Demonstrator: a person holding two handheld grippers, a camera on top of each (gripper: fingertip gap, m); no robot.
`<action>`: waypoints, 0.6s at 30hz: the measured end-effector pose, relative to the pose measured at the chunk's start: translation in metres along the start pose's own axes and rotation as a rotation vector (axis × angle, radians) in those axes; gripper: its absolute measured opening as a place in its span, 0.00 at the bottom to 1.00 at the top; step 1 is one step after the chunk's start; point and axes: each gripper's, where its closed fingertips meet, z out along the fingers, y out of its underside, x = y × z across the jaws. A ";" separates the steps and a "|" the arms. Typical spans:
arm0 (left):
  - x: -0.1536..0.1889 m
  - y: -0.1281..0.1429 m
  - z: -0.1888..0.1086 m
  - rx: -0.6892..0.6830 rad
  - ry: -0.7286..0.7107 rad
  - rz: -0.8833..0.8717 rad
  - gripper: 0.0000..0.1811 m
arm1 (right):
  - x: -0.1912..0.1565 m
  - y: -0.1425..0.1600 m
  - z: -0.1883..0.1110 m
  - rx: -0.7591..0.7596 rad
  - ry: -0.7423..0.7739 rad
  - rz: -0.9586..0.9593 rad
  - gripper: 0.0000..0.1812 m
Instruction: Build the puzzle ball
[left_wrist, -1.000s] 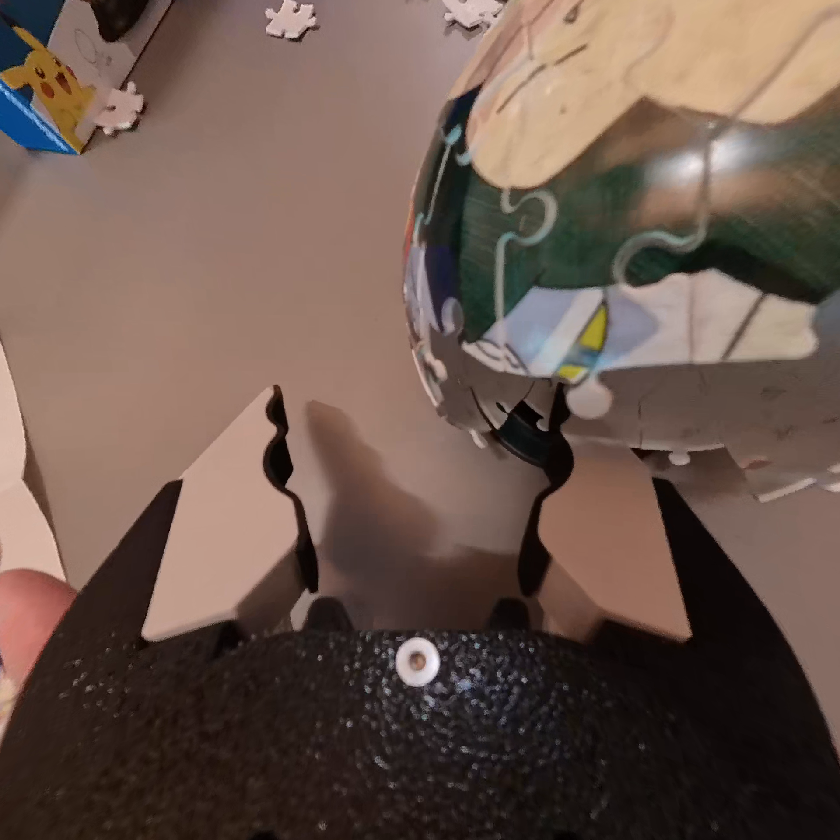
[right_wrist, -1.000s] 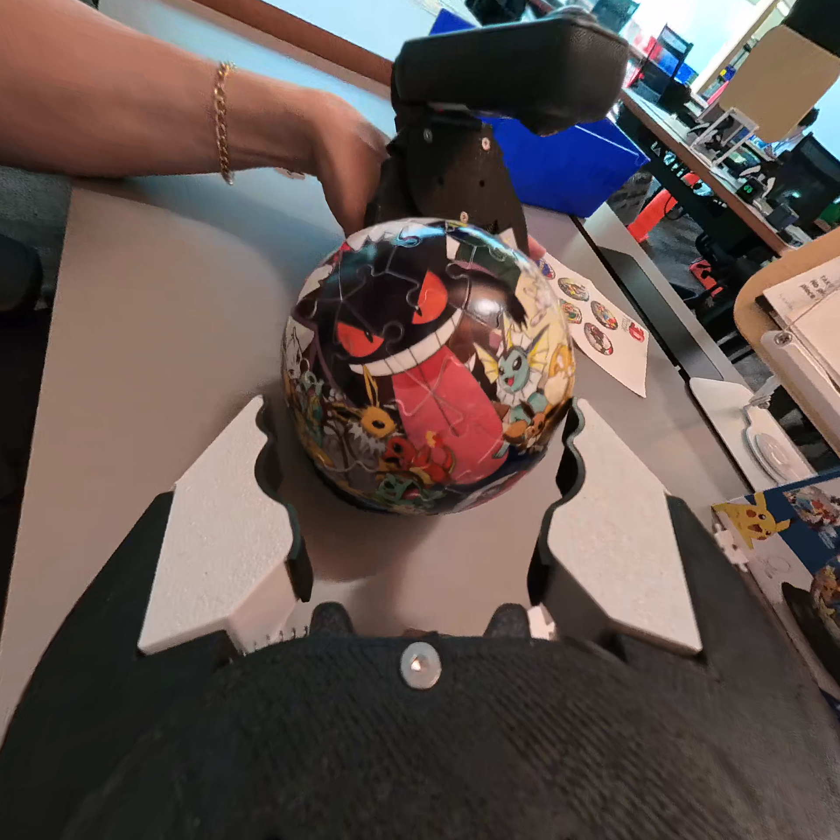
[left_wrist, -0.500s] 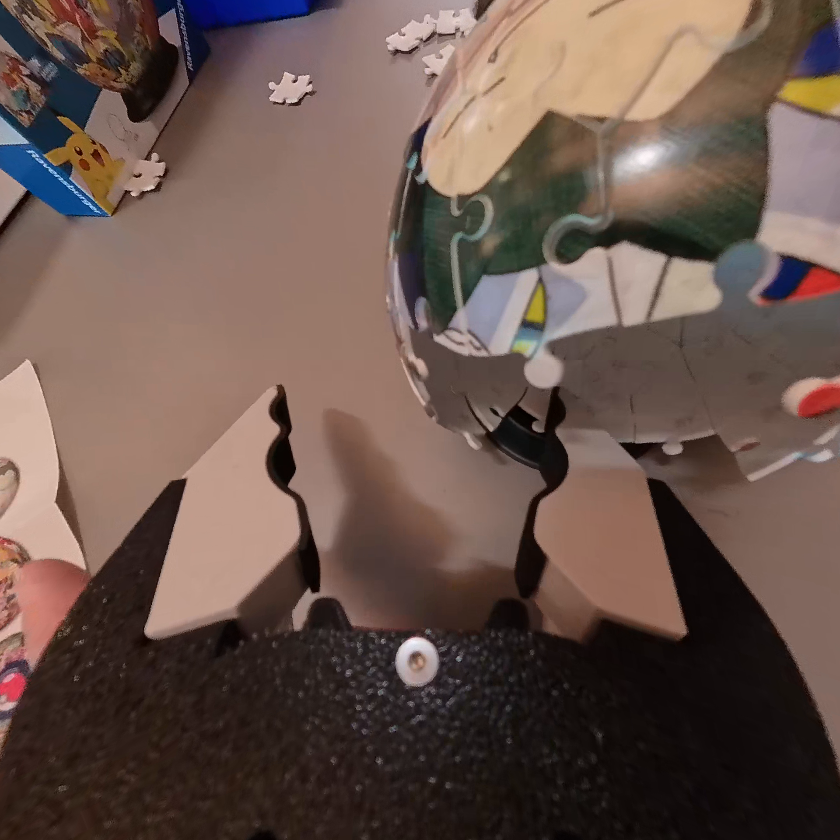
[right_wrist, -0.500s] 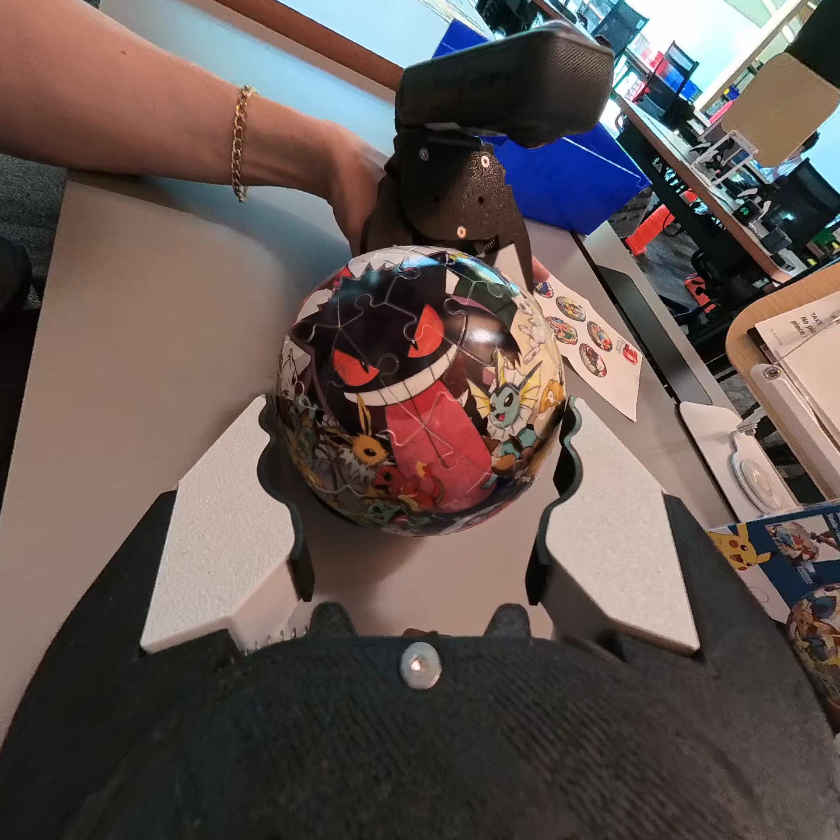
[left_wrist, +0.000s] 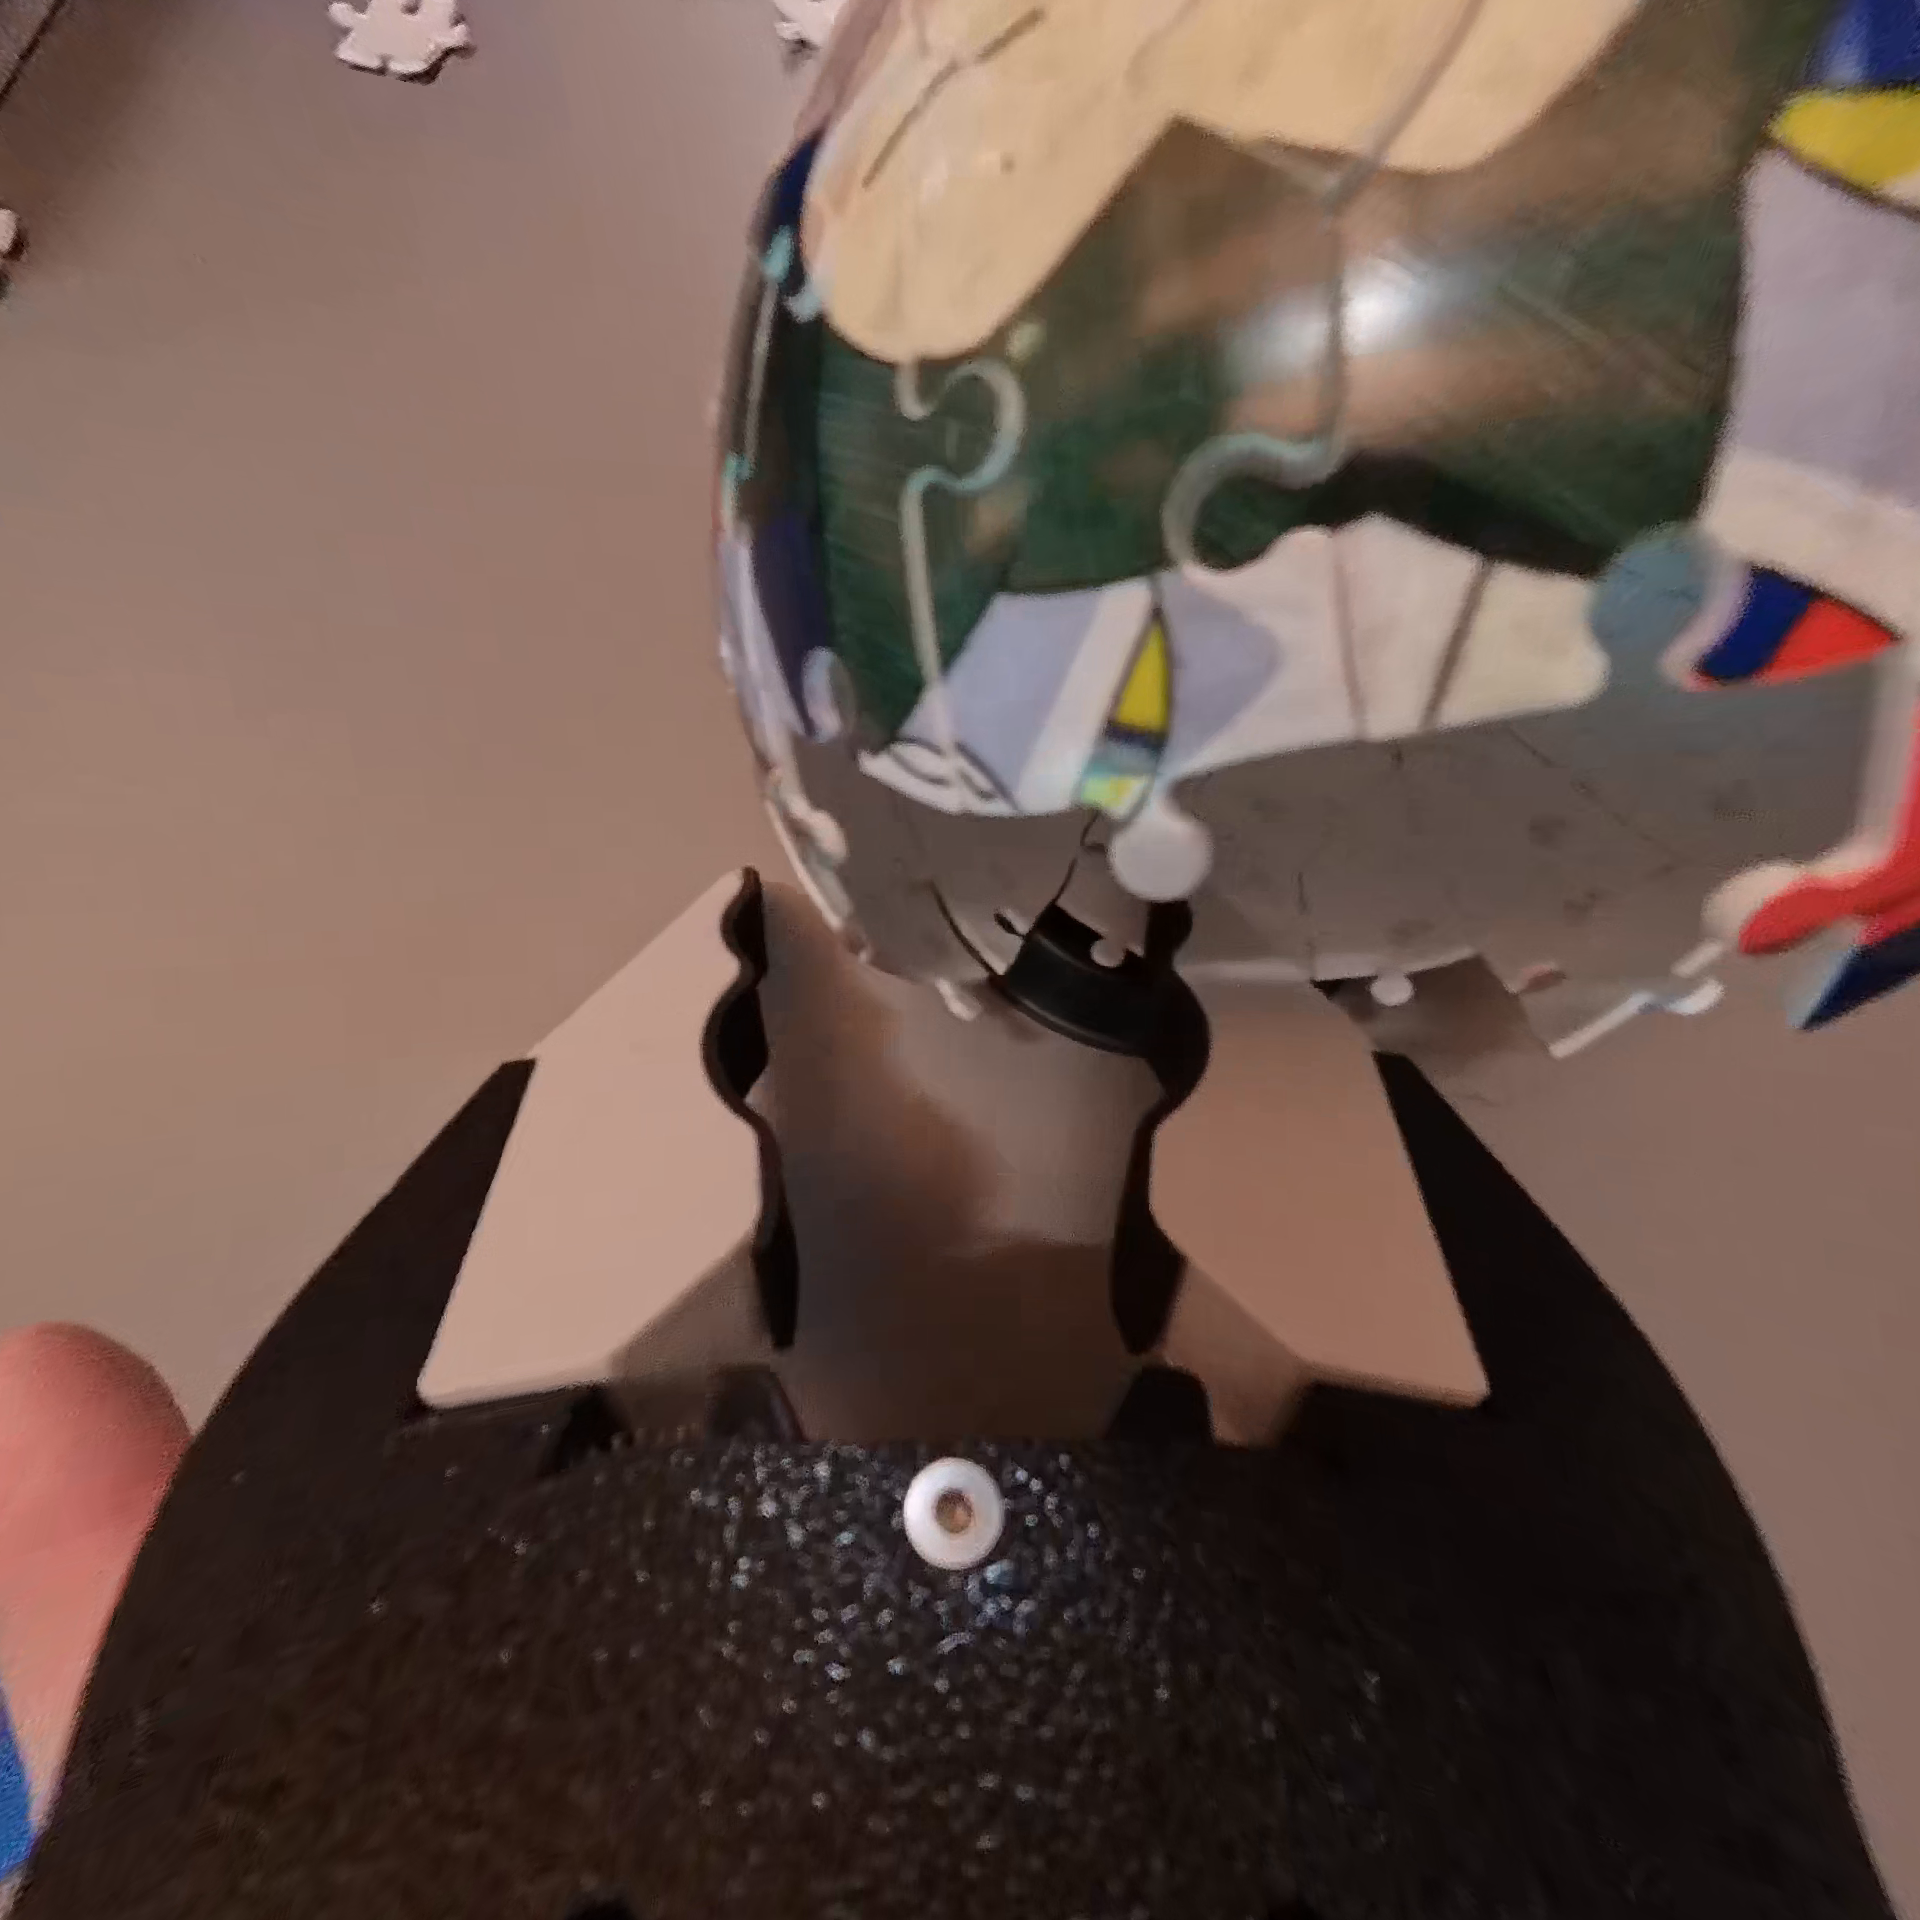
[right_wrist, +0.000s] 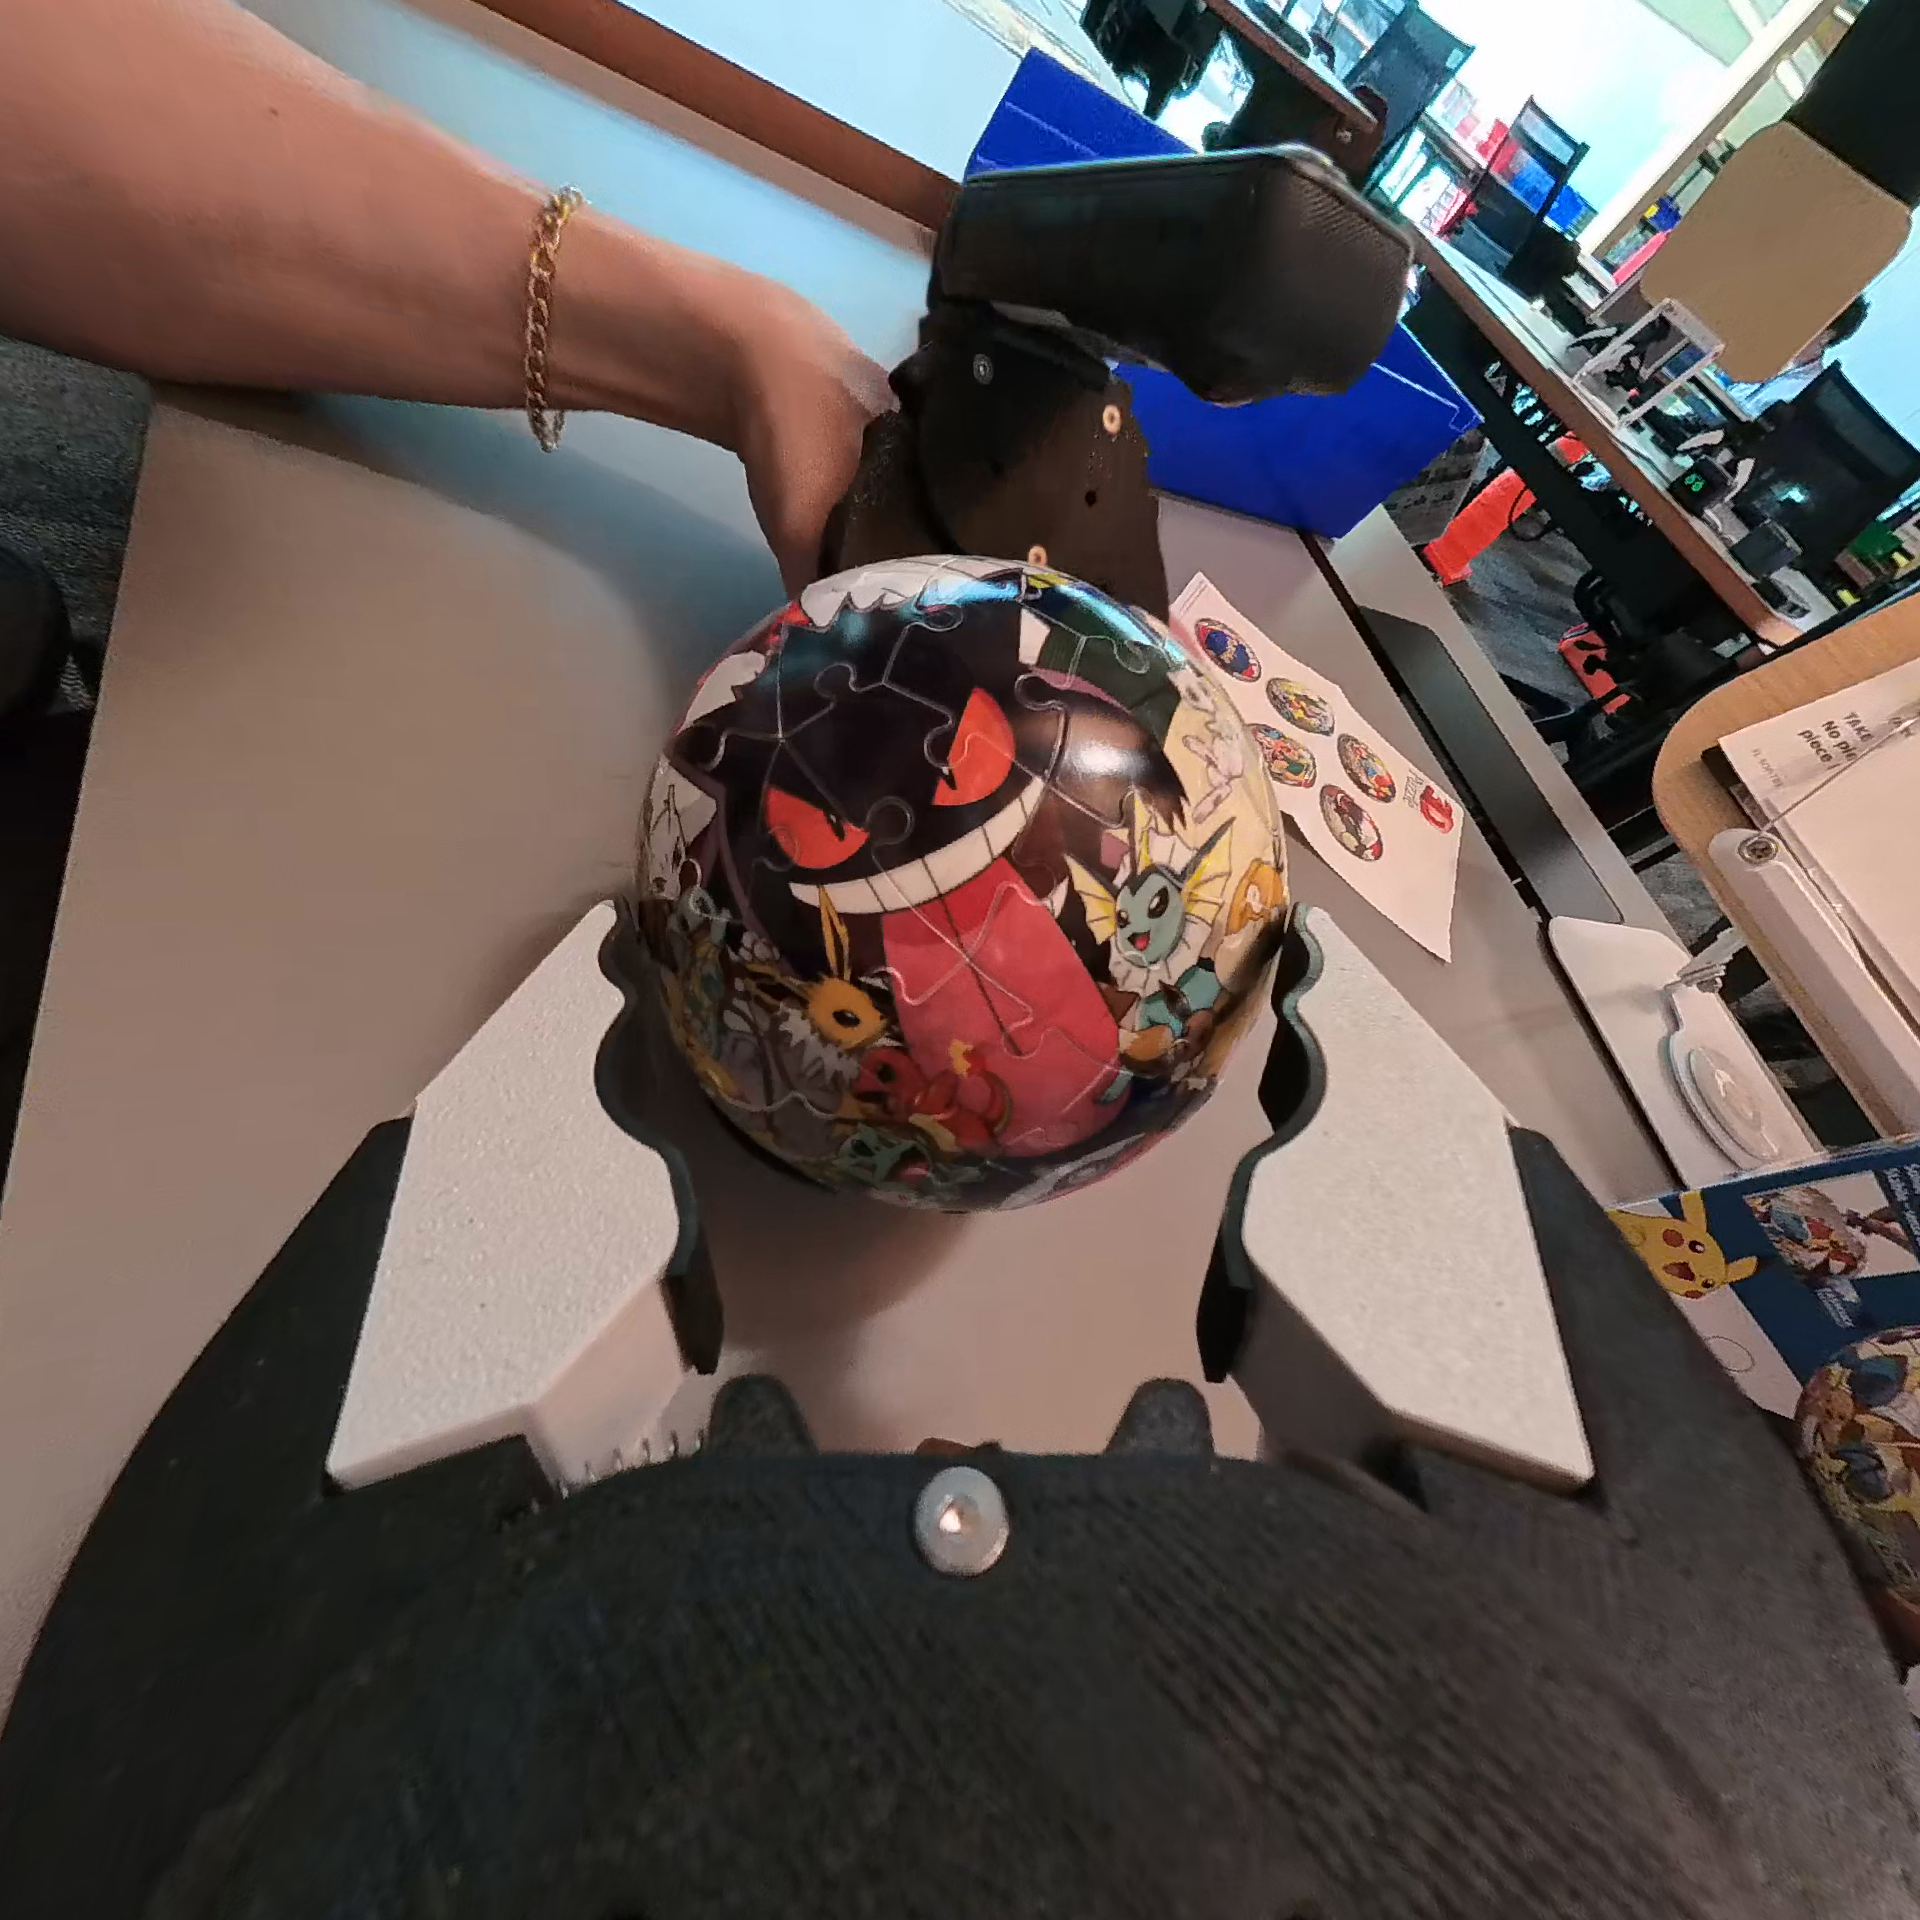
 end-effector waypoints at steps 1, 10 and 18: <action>0.001 -0.001 0.000 0.003 0.005 0.016 0.39 | 0.000 0.000 -0.001 0.000 0.001 0.000 0.65; -0.012 -0.017 -0.019 0.151 -0.043 -0.030 0.50 | 0.000 -0.002 0.000 0.021 0.012 0.009 0.65; -0.009 -0.001 -0.017 0.068 -0.039 -0.025 0.50 | 0.000 -0.003 0.003 0.032 0.007 0.023 0.66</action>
